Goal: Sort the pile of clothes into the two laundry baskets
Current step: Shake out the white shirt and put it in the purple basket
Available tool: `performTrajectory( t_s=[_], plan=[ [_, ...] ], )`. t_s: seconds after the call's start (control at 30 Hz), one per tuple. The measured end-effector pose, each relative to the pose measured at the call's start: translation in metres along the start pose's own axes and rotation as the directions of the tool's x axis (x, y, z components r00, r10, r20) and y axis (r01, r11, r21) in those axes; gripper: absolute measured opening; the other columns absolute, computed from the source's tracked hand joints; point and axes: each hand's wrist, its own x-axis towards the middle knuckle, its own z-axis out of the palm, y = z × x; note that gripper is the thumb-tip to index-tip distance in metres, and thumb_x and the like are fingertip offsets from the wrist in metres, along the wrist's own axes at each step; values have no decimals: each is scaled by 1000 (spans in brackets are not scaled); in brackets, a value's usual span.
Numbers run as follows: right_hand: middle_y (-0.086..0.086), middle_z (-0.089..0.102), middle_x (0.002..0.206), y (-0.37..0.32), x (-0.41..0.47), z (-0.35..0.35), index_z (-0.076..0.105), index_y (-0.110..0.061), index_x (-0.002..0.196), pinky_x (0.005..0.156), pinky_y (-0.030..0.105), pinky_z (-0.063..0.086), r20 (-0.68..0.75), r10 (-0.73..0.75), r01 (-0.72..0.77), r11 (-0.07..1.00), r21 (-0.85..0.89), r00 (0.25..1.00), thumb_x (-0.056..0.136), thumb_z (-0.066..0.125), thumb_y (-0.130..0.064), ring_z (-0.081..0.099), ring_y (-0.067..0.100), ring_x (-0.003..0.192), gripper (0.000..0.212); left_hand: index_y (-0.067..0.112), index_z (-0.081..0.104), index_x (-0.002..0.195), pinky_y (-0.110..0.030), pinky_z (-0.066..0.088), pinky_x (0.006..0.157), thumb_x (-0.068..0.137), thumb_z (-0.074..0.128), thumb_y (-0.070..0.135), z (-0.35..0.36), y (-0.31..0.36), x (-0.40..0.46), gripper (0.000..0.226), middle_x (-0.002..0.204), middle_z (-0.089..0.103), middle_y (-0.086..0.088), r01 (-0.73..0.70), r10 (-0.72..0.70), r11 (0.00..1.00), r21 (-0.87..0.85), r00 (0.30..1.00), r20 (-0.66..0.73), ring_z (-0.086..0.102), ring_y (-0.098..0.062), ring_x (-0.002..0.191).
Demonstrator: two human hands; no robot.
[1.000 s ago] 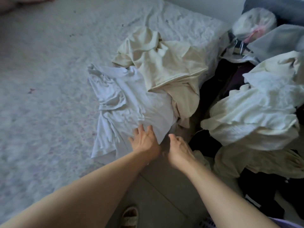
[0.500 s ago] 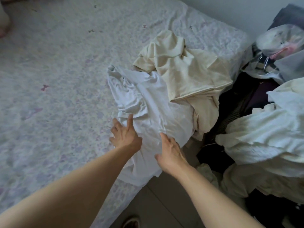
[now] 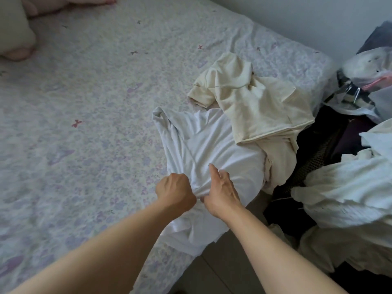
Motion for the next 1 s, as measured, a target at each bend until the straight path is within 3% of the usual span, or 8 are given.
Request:
performTrajectory(
  t_s=[0.13, 0.3, 0.4, 0.57, 0.73, 0.87, 0.93, 1.0],
  plan=[
    [10, 11, 152, -9, 5, 9, 8, -29, 149, 107, 37, 37, 12, -41, 42, 998, -45, 999, 86, 62, -12, 29, 30, 134, 84, 13, 60, 107, -31, 38, 78, 87, 51, 25, -3, -2, 3, 25, 112, 57, -5, 12, -10, 997, 72, 1000, -29, 55, -24, 110],
    [13, -2, 155, -4, 18, 11, 17, -29, 146, 114, 43, 25, -79, -49, 29, 971, -238, 996, 89, 54, -10, 13, 33, 140, 71, 18, 33, 130, -38, 41, 85, 82, 65, 34, -6, -1, 20, 59, 134, 30, -10, -2, -9, 988, -155, 997, -71, 47, -31, 117],
    [13, 5, 155, 6, 32, 9, 35, -22, 137, 114, 42, 24, -143, -37, -8, 955, -298, 989, 94, 44, -9, 13, 32, 141, 46, 24, 21, 139, -45, 37, 96, 82, 65, 43, -7, 1, 33, 75, 145, 17, -11, 13, -28, 979, -203, 997, -72, 42, -35, 125],
    [17, 61, 110, -9, 35, 4, 48, -9, 101, 78, 37, 41, -288, 6, 3, 1000, 29, 958, 96, 38, -9, 56, 34, 103, 11, 23, 24, 143, -47, 22, 109, 94, 46, 33, -14, 3, 51, 54, 154, 13, -6, -41, 4, 979, -199, 983, -183, 27, -30, 137],
    [7, 62, 86, -38, 1, 20, 51, -13, 90, 79, 39, 44, -110, -89, 125, 917, 380, 990, 90, 39, -9, 57, 29, 84, 13, 25, 29, 144, -47, 22, 110, 97, 39, 25, -29, 15, 71, 48, 150, 28, 0, -116, 62, 975, -188, 960, -272, 31, -27, 135],
    [-10, 44, 51, -43, -7, 22, 35, -22, 59, 53, 16, 33, 152, -177, 84, 874, 478, 972, 89, 47, -9, 37, 7, 52, 34, 24, 29, 143, -45, 24, 108, 93, 44, 19, -31, 33, 80, 52, 147, 34, 2, -177, 134, 972, -155, 957, -256, 31, -26, 135],
    [-14, 52, 50, -32, -3, 17, 40, -21, 61, 53, 10, 32, 173, -148, 49, 878, 477, 974, 85, 50, -8, 44, 8, 56, 30, 25, 29, 143, -44, 24, 109, 92, 45, 16, -28, 41, 84, 55, 148, 35, 3, -213, 178, 969, -127, 953, -246, 29, -24, 137],
    [-8, 67, 80, -13, 8, 13, 53, -20, 74, 71, 15, 43, 117, -63, -1, 879, 477, 991, 84, 50, -7, 60, 18, 82, 16, 27, 27, 145, -44, 21, 111, 92, 45, 15, -24, 50, 87, 58, 148, 34, 3, -230, 204, 968, -97, 952, -226, 27, -23, 138]
  ],
)
